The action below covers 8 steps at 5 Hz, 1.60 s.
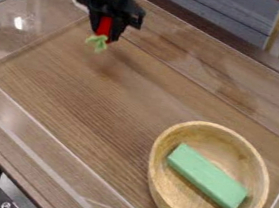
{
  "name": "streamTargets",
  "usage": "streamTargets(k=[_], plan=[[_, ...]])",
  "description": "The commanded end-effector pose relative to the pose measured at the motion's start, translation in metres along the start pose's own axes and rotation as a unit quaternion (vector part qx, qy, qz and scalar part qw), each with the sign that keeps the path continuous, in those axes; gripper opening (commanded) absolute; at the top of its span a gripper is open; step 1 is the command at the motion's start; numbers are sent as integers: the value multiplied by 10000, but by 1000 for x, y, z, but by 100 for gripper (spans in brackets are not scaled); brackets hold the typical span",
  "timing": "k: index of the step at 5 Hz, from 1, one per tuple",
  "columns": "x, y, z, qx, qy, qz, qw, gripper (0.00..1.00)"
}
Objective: Move the red fruit to the left
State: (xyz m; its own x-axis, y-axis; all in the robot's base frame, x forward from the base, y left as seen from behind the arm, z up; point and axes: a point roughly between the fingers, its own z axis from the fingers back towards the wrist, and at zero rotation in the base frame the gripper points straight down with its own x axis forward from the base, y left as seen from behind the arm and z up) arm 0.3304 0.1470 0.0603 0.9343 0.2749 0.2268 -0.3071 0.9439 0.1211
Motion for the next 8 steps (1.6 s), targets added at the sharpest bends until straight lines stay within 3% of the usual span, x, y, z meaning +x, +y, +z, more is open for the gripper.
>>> streamTargets(k=[1,3,4,5,6,7,8], plan=[[5,1,5,66,-155,44,9998,0],[14,18,-6,-20,-16,-124,9999,0],[16,26,-9,8,113,283,9995,0],[18,31,-11,-22,274,676,9973,100],[14,36,-14,-166,378,600,9973,0],[10,41,-13,-285,438,494,9974,0],[9,47,-9,-359,528,552,9964,100]])
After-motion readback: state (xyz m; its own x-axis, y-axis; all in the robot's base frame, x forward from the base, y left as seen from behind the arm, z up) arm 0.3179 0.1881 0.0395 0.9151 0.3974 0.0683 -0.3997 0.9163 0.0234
